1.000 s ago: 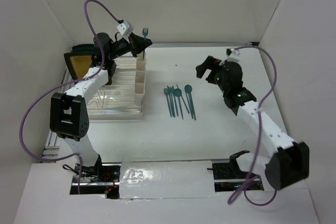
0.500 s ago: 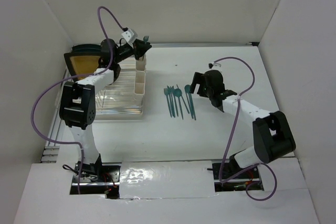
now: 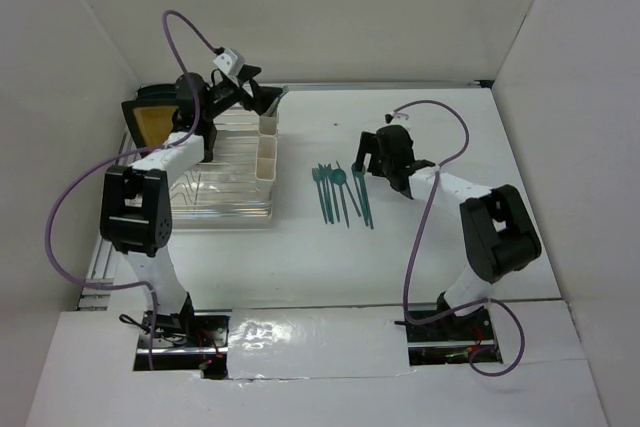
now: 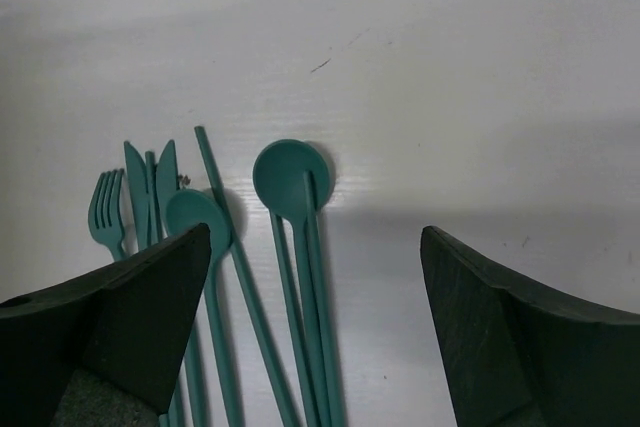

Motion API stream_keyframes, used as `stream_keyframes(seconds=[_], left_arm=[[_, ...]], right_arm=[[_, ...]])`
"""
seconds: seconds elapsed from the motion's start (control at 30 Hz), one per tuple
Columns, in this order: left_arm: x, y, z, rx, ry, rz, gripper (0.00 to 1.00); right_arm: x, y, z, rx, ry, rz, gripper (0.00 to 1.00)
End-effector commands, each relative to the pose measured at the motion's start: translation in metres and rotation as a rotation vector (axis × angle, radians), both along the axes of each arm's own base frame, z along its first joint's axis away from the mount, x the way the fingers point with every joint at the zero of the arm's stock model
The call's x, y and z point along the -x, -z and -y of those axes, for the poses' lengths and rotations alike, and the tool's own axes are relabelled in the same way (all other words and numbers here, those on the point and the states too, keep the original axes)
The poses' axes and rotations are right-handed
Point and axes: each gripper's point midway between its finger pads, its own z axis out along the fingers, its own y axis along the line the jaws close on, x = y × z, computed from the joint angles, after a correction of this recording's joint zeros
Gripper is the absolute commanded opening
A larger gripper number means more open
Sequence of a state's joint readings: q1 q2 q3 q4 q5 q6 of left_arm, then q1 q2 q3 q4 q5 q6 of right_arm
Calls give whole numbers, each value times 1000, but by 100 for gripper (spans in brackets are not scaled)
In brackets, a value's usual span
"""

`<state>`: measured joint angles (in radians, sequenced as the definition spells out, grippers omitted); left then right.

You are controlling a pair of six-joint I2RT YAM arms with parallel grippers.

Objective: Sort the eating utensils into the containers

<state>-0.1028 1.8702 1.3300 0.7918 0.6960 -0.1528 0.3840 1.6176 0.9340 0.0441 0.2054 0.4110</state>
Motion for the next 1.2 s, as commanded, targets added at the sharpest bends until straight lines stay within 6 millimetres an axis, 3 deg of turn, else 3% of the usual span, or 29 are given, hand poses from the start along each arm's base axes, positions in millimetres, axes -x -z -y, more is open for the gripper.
stream_keyframes(seconds=[0.0, 0.03, 0.07, 0.13, 0.17, 0.23, 0.27, 0.3, 0.33, 0.37, 0.4, 0.6, 0.63, 0.83, 1.03, 1.17], left_arm=[[26, -63, -9, 6, -30, 82, 96], [33, -62, -7, -6, -12, 65, 99], [45, -75, -6, -12, -1, 77, 100], [54, -72, -9, -25, -20, 27, 100], [66, -88, -12, -19, -37, 45, 100], [72, -84, -22, 5, -105, -16, 100], [86, -99, -26, 13, -119, 11, 100], [92, -102, -29, 9, -129, 21, 100], [100, -93, -29, -2, -125, 1, 100], [116, -106, -26, -5, -113, 38, 100], [118, -108, -33, -38, -149, 84, 100], [166, -131, -20, 5, -115, 133, 100], [166, -121, -17, 8, -104, 86, 100], [188, -116, -17, 17, -76, 23, 100], [214, -117, -18, -15, -54, 41, 100], [231, -112, -22, -51, -54, 47, 100]], right_arm=[[-21, -7, -8, 45, -11, 44, 91], [-25, -11, -12, 51, -14, 55, 89], [-25, -2, -14, 70, -12, 35, 87], [-26, 8, -13, 99, -5, 3, 82], [-27, 17, -15, 109, -10, -15, 79], [-25, 32, -14, 132, -6, -53, 68], [-25, 32, -14, 130, -4, -53, 64], [-22, 36, -13, 134, -6, -63, 60], [-20, 34, -13, 128, -2, -60, 58], [-12, 40, -13, 129, -5, -77, 53], [-8, 40, -14, 124, -14, -79, 52], [11, 37, -20, 107, -42, -78, 49], [13, 36, -24, 109, -55, -74, 48], [26, 47, -30, 177, -62, -96, 45], [28, 66, -9, 280, 7, -136, 27], [24, 70, -3, 291, 27, -143, 23]])
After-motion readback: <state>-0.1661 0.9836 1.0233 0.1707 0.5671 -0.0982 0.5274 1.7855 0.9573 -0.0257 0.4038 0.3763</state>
